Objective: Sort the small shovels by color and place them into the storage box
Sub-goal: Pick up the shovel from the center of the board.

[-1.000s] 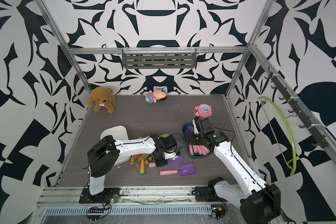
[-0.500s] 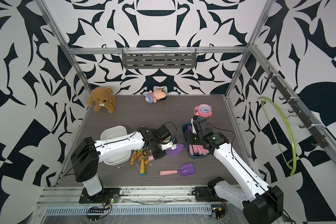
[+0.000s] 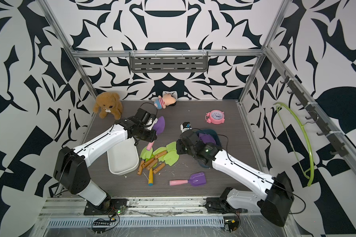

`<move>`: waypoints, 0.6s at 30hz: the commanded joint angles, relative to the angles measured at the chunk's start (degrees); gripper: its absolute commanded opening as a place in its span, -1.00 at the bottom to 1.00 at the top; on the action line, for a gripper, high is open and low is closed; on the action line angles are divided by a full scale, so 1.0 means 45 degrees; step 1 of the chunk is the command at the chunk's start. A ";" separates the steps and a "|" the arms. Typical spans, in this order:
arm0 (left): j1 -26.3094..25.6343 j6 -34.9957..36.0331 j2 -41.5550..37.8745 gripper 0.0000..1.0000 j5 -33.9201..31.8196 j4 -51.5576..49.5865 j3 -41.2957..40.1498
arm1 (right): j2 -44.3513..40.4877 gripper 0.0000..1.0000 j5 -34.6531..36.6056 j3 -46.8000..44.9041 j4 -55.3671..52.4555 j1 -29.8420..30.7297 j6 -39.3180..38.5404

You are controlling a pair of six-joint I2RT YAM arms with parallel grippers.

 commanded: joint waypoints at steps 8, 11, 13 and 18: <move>0.0417 -0.3667 -0.1080 -1.00 0.0246 0.0437 -0.0599 | 0.2985 -0.36 0.0506 0.1932 0.2963 0.1887 0.1741; 0.0488 -0.3886 -0.1168 -1.00 0.0192 0.0437 -0.0645 | 0.3538 -0.33 0.0433 0.2083 0.3442 0.1971 0.2044; 0.0500 -0.3961 -0.1222 -1.00 0.0191 0.0471 -0.0733 | 0.3773 -0.29 -0.0082 0.2016 0.3923 0.1993 0.2215; 0.0522 -0.4009 -0.1239 -1.00 0.0274 0.0527 -0.0799 | 0.4109 -0.28 -0.0247 0.2034 0.4474 0.2013 0.2443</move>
